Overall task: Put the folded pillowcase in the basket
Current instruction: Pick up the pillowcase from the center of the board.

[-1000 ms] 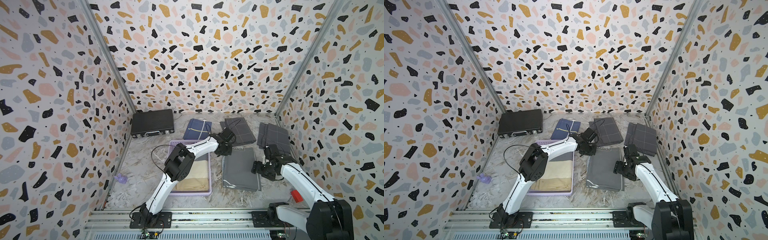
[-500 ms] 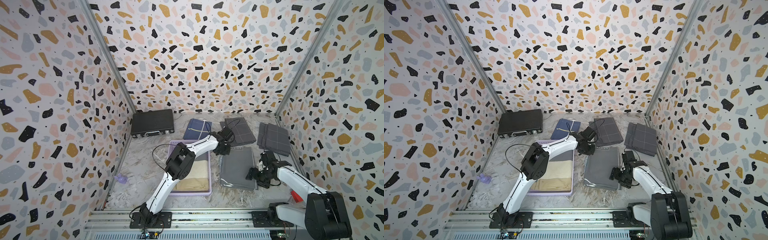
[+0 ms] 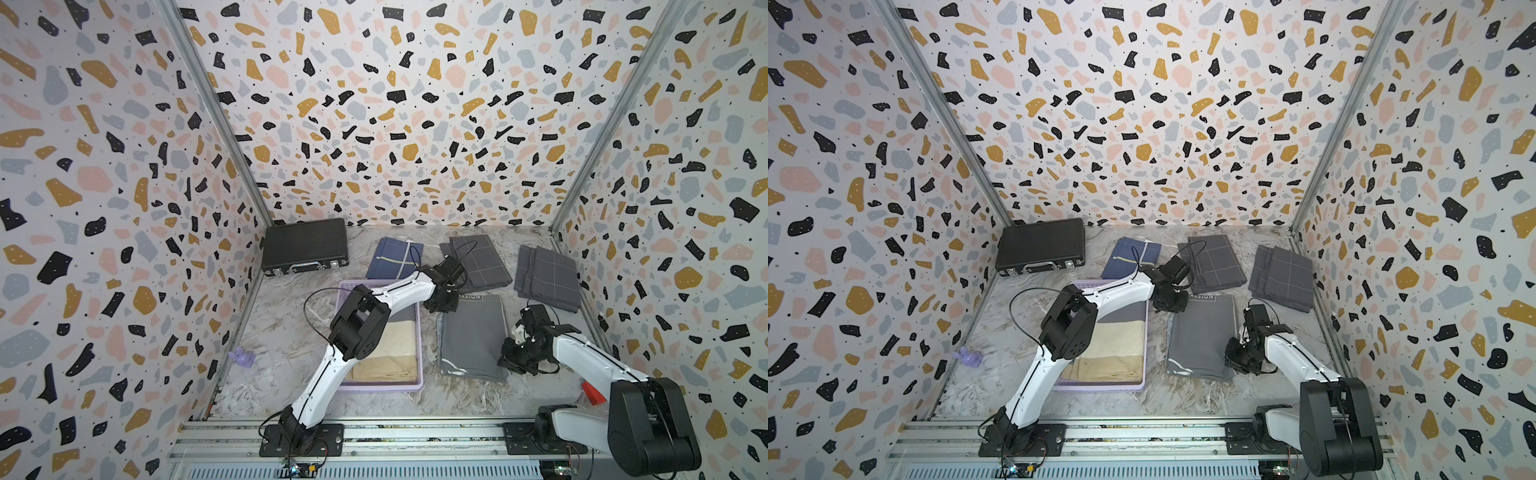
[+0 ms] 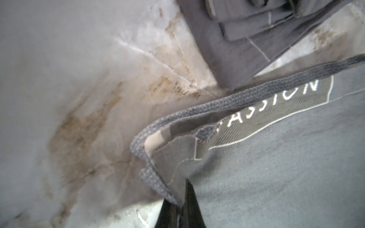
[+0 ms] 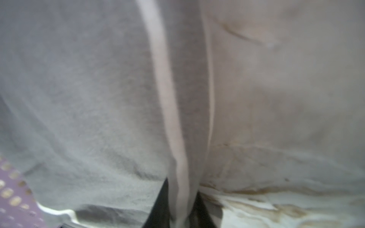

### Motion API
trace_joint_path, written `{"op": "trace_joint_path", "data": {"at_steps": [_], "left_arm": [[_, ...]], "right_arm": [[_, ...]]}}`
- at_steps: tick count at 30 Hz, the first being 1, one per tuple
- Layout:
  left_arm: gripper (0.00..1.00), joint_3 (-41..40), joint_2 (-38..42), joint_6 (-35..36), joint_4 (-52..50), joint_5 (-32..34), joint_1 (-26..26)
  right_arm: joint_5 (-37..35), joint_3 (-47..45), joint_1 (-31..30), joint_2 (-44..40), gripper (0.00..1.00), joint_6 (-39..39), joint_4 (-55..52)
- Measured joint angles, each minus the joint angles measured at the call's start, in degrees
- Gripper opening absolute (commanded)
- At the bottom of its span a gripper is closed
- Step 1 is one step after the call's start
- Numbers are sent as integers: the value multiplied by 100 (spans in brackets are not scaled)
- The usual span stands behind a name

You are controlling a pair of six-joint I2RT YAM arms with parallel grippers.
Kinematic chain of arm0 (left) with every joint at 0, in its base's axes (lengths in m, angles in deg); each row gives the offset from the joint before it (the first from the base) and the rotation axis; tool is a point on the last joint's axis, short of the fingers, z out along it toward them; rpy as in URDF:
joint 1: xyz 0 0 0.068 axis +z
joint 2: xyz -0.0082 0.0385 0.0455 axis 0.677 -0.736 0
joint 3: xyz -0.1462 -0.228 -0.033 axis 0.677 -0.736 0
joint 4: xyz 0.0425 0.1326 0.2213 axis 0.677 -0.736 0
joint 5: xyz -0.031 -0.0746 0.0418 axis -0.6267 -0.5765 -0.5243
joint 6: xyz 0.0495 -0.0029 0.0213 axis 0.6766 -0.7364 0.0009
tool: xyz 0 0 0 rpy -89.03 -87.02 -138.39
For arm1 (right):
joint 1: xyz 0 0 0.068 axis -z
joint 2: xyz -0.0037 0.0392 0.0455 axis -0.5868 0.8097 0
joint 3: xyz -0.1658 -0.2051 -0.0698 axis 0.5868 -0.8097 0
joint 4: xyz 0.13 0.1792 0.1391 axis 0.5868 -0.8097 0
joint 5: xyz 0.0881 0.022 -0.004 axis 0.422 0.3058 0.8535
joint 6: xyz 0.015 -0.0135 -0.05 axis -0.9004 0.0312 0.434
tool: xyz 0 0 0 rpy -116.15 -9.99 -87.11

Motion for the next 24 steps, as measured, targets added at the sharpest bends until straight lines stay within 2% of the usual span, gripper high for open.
{"op": "trace_joint_path", "data": {"at_steps": [7, 11, 18, 24], "left_arm": [[0, -289, 210, -2, 52, -48, -9], [0, -494, 509, 0, -2, -92, -96], [0, -715, 1416, 4, -28, -153, -417], [0, -1003, 2264, 0, -35, -140, -533]], "right_arm": [[55, 2, 4, -140, 0, 0, -48], [70, 129, 4, -562, 0, 0, -330], [210, 780, 4, -1541, 0, -57, -857], [463, 1360, -35, -1926, 0, -216, -1281]]}}
